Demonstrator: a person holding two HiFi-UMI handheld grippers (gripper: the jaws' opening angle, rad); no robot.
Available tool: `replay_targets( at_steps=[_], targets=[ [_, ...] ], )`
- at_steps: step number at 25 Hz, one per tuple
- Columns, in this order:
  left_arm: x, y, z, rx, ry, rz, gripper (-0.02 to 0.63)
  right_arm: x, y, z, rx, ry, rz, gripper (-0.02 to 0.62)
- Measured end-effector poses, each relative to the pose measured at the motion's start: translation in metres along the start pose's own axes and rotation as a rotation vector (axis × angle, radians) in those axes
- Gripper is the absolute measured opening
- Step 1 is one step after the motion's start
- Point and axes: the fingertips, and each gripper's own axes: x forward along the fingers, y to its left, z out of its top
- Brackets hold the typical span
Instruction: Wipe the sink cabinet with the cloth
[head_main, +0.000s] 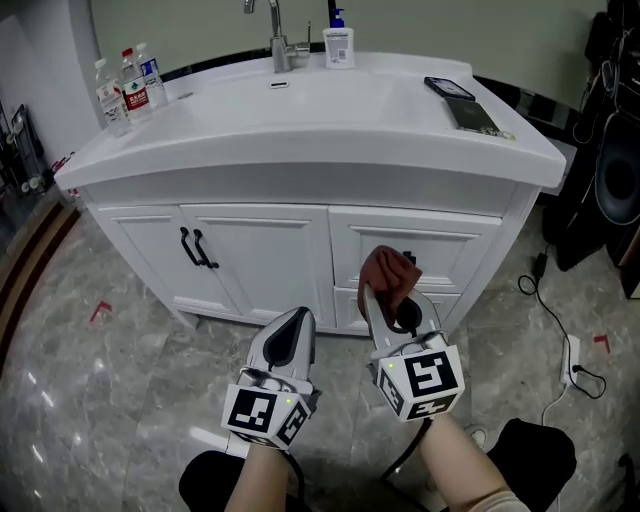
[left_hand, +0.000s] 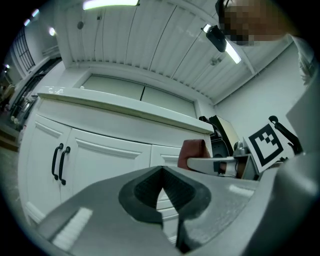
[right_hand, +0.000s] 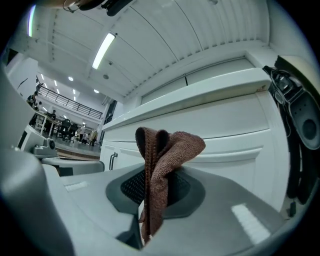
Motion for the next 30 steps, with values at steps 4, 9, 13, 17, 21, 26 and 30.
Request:
replay_targets(
  at_steps=[4,9,13,17,21,26,30],
  targets=[
    [0.013,0.016,-0.001,-0.01,0.015,0.031,0.001,0.038,0.003,0.002,-0.001,-0.009,0.054,0.078],
    [0.024,0.028,-0.008,-0.014,0.03,0.039,0.001,0.073,0.013,0.0,-0.017,-0.004,0.111,0.078],
    [0.025,0.03,-0.015,-0.022,0.037,0.038,0.001,0.085,0.005,0.001,-0.038,-0.006,0.085,0.078],
    [0.023,0.026,-0.016,-0.03,0.043,0.034,0.001,0.079,-0.024,0.008,-0.034,-0.015,0.012,0.078],
    [0.025,0.013,-0.012,-0.033,0.036,0.018,0.001,0.061,-0.052,0.01,-0.036,-0.007,-0.039,0.078],
    [0.033,-0.011,-0.009,-0.028,0.03,-0.015,0.001,0.037,-0.085,0.008,-0.031,0.006,-0.092,0.08],
    [0.04,-0.033,-0.012,-0.037,0.032,-0.041,0.001,0.014,-0.118,0.011,-0.04,0.015,-0.139,0.081]
  ],
)
